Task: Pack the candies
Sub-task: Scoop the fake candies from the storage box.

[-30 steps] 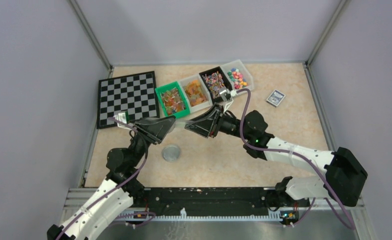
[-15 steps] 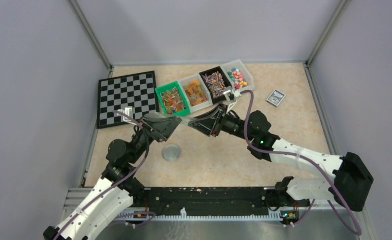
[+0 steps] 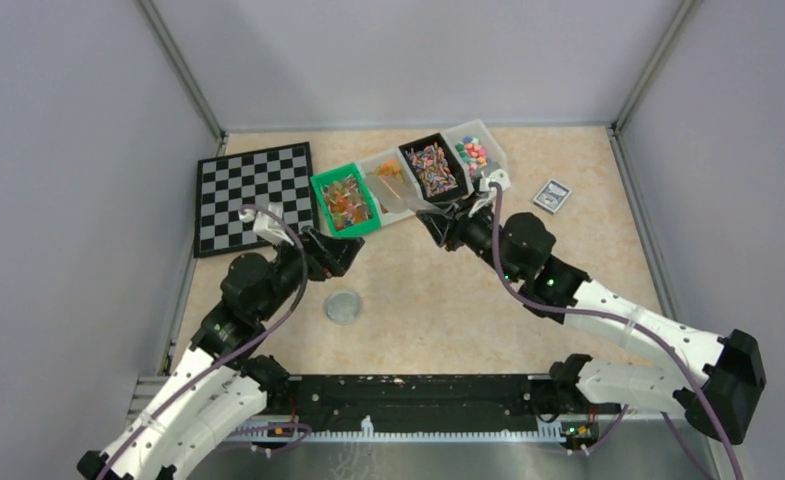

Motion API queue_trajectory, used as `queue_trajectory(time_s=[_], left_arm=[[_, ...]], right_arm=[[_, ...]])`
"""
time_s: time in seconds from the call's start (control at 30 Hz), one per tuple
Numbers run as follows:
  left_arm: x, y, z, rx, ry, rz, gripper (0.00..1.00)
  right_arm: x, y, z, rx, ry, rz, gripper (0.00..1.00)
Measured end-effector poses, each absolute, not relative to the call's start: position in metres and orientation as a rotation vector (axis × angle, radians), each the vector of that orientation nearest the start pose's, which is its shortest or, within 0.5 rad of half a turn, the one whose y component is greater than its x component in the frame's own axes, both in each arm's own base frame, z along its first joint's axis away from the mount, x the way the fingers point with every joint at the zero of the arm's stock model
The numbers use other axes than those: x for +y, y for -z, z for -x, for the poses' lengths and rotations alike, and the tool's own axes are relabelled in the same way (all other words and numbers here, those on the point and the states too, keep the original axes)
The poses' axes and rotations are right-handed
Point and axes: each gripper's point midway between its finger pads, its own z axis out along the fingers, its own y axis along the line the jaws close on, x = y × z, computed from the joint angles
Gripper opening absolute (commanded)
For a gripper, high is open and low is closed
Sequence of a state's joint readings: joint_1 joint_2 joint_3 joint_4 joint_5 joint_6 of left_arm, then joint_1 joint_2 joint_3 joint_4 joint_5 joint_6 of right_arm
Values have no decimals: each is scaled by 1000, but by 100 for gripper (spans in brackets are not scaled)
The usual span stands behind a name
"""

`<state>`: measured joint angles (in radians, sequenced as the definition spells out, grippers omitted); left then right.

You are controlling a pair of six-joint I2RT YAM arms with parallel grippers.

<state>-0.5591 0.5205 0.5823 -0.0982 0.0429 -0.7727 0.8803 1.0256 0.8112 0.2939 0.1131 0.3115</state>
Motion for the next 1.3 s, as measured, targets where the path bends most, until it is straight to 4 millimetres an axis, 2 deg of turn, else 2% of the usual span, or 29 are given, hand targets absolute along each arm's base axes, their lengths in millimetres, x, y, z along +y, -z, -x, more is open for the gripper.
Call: queue_trajectory(time_s=[0.13,0.27,0.37,0.53,0.6,0.77,0.87,1.13,1.2,1.3], left_arm=[[-170,-286,-240,1788,875,165,95],[-166,-295,-273,1851,732,181,93],[-152,-279,-297,1917,654,232,90],[-93,-240,-335,1975,639,476,78],[-82,-220,-351,2011,654,558,78],[-87,-146,-374,2225,674,663,74],[-83,-122,-386,2293,643,704,69],[-82,-122,-435,2299,665,644,50],[-84,-119,-443,2309,677,627,48],[-83,-112,-444,2331,677,617,47]], right_arm=[[287,-296,-277,1597,-649,383,0],[293,-263,-302,1704,-468,458,0],[298,-245,-311,1758,-404,504,0],[315,-231,-328,1826,-322,584,0],[321,-226,-335,1846,-298,605,0],[329,-213,-344,1903,-248,651,0],[329,-209,-347,1923,-236,659,0],[321,-205,-352,1944,-225,653,0],[321,-205,-352,1944,-230,655,0],[320,-204,-353,1946,-229,661,0]])
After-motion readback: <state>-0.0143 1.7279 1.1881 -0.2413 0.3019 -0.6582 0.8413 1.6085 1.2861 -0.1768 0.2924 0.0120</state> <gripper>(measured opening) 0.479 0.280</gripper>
